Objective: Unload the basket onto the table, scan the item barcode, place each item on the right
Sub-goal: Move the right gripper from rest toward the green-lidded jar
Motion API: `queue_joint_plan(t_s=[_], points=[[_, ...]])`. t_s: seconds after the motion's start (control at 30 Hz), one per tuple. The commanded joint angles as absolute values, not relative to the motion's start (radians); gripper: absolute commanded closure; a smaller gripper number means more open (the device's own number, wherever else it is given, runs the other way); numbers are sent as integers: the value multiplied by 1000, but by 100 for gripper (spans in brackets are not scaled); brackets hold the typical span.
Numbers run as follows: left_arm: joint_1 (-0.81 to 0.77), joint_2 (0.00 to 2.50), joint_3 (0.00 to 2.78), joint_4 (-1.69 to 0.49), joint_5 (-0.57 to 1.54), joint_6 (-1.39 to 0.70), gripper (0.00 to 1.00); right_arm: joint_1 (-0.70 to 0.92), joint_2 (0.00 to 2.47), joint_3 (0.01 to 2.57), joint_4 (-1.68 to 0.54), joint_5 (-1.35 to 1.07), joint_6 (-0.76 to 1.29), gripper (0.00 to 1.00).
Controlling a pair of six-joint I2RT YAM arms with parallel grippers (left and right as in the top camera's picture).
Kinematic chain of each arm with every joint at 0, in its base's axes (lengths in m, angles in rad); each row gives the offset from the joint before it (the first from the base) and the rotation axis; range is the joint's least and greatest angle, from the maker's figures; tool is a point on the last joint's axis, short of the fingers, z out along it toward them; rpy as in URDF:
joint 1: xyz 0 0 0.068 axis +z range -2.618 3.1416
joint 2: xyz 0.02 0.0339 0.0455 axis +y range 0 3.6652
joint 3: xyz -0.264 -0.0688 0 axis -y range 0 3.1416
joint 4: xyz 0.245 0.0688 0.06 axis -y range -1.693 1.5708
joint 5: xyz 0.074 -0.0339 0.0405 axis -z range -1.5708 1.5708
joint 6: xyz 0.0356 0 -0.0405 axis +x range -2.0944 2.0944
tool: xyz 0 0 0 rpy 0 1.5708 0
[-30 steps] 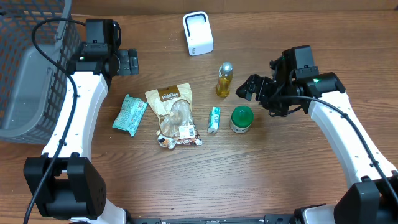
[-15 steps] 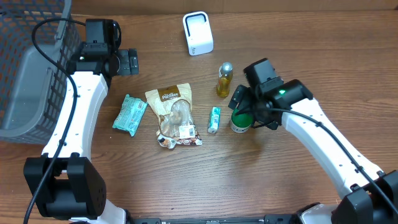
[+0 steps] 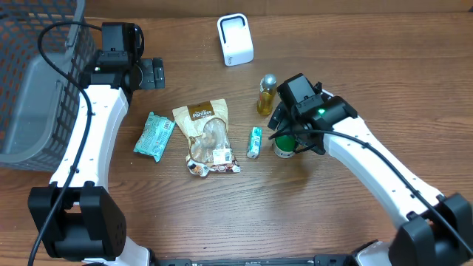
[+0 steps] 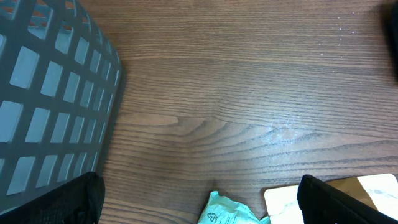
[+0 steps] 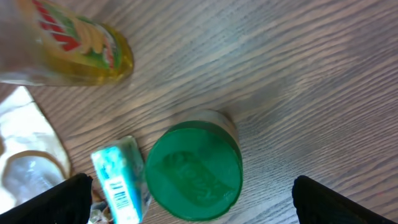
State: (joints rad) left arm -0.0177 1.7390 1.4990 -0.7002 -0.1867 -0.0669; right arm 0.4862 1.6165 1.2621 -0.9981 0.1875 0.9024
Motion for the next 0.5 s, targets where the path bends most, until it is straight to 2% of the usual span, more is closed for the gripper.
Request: queue_joint_plan(t_s=[0.0,0.3,0.47], points=[[-21,1721,1519,-700,-190,-44,1,492,1657,1269,-998,186,917,0],[-21,1721,1519,-700,-190,-44,0,492,1768,1269,-1003,130,916,0],[-21,1721,1519,-700,-190,-44,0,492,1785,1269,-1012,130,916,12]])
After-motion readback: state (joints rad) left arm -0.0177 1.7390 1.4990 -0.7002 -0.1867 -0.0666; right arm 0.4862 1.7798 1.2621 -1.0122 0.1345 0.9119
